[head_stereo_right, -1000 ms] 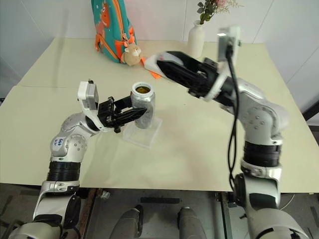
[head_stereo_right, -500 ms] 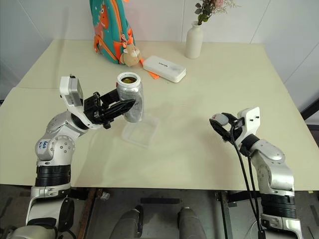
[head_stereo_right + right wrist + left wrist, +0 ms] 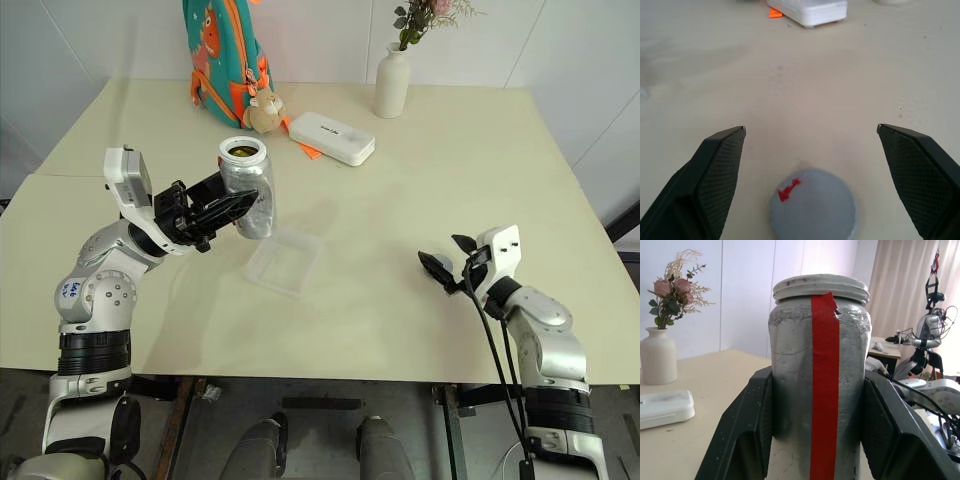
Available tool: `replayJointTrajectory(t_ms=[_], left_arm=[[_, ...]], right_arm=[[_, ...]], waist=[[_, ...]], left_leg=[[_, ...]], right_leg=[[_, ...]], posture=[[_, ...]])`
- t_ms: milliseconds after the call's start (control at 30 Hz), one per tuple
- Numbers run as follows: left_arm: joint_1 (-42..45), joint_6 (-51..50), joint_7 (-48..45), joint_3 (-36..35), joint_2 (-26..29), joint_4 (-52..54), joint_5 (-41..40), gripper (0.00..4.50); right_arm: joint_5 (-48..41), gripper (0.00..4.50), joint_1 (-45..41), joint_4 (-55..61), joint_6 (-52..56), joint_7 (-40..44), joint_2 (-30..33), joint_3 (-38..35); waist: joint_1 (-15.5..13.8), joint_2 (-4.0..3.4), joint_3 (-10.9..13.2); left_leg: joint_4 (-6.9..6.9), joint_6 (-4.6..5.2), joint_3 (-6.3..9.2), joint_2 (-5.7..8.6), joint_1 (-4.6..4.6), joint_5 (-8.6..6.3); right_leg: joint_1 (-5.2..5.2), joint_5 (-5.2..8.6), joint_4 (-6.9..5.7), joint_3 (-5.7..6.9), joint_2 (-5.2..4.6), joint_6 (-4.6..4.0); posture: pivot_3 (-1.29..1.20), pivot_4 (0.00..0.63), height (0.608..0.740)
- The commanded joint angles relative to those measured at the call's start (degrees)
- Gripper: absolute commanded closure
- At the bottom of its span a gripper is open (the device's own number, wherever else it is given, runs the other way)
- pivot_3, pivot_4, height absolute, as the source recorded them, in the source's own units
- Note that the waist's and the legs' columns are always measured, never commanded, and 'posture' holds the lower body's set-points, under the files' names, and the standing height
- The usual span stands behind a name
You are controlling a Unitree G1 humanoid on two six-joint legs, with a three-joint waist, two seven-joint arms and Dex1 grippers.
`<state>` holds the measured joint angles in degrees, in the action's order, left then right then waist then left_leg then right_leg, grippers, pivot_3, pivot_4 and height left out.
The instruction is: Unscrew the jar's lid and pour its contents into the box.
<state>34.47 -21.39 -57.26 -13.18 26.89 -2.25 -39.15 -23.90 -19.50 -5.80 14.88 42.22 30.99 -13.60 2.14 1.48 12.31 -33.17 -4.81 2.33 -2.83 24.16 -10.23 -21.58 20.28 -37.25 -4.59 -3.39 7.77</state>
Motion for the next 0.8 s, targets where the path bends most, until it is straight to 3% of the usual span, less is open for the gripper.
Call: replayJointTrajectory(t_ms=[33,367,500,667,800], left_arm=[[-0.6,0.4,-1.3,-2.1,2.8,0.9,-0.9,2.54],[-2.8,2.0,-7.2,-6.3,10.5,-3.9,-1.1,2.54],[-3.8,4.8,-6.4,-7.5,10.8,-5.2,0.7,2.54],[-5.1,10.9,1.5,-4.6,10.2,-4.9,10.1,2.54],[-5.0,11.8,4.6,-3.8,9.1,-0.6,11.0,2.54]], right_arm=[[-4.3,0.03,-1.4,9.2,3.1,2.8,2.3,-0.4],[-12.0,0.03,-8.3,28.7,15.8,10.1,7.8,9.1],[-12.3,0.03,-10.6,29.3,17.3,9.8,7.6,10.6],[-9.6,0.03,-10.4,25.8,15.0,10.5,7.3,11.6],[-9.3,0.03,-9.9,23.8,14.5,10.3,6.7,10.8]], waist=[[0.0,0.0,0.0],[-0.1,-0.01,0.0],[-0.4,0.0,0.0],[-0.6,0.02,0.0],[-0.6,0.02,0.0]], left_leg=[[0.02,0.0,0.0,0.0,0.0,0.0],[0.03,0.01,0.01,-0.01,0.01,-0.02],[0.05,0.05,0.01,-0.01,0.04,-0.06],[0.06,0.09,0.0,0.0,0.09,-0.1],[0.06,0.09,-0.01,-0.01,0.09,-0.1]], right_leg=[[0.0,0.0,0.01,0.0,0.01,0.0],[-0.01,0.01,0.07,0.02,-0.02,-0.02],[0.01,0.01,0.18,0.03,-0.03,-0.03],[0.02,0.01,0.3,0.03,-0.05,-0.02],[0.01,0.01,0.28,0.03,-0.04,-0.02]], posture=[[0.0,0.15,0.74],[0.0,0.15,0.74],[0.0,0.15,0.74],[0.0,0.15,0.74],[0.0,0.15,0.74]])
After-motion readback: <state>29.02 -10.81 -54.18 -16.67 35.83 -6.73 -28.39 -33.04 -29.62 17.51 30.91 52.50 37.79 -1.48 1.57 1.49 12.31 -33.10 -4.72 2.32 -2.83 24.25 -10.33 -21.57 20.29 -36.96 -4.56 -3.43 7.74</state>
